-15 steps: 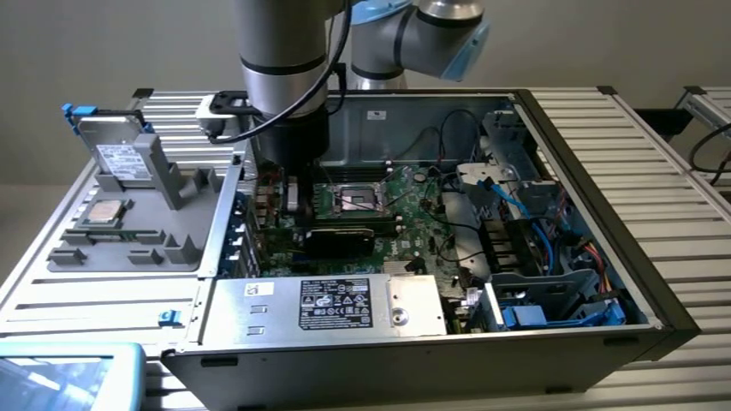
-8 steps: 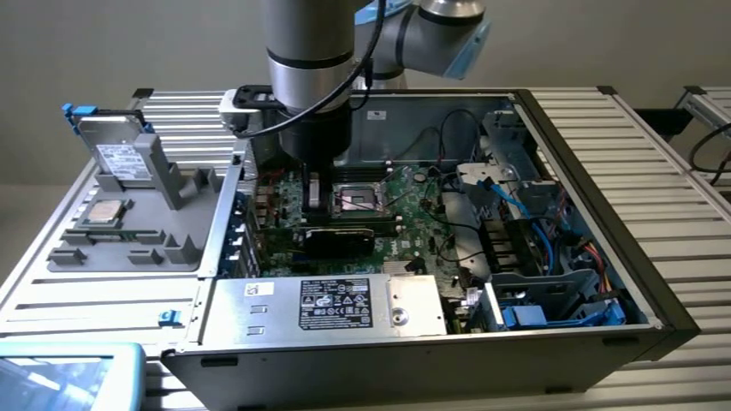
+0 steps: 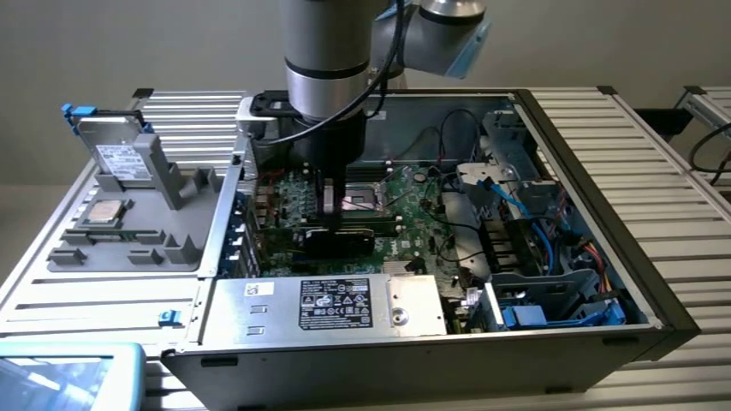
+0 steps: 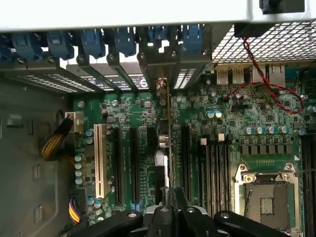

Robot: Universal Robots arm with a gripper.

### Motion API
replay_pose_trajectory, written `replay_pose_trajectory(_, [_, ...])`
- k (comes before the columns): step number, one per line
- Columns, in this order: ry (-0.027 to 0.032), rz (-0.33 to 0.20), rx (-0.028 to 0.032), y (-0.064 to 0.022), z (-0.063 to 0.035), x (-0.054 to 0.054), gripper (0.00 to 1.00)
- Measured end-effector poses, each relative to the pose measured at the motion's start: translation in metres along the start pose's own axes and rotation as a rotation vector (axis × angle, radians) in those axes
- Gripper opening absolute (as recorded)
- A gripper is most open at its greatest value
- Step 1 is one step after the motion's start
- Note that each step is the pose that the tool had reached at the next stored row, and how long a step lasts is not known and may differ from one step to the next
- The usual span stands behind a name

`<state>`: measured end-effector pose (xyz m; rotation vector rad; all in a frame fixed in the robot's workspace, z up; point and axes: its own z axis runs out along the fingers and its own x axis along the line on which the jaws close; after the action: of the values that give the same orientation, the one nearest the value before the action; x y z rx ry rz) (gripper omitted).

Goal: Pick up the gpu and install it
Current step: 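Press down on the gpu until it lock into place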

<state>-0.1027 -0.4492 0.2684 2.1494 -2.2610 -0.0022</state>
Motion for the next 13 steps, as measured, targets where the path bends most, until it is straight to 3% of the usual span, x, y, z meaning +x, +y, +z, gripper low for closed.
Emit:
replay_pose_trajectory(4, [0.0013,0.000,-0.0045,-0.0003,0.0037,0.000,0.12])
replay_pose_trajectory(6, [-0.0009,0.000,-0.0078,-0.0001,0.0021,0.000,0.12])
replay_pose_trajectory(13, [0.0006,0.000,-0.0108,0.0009,-0.0298,0.001,0.12])
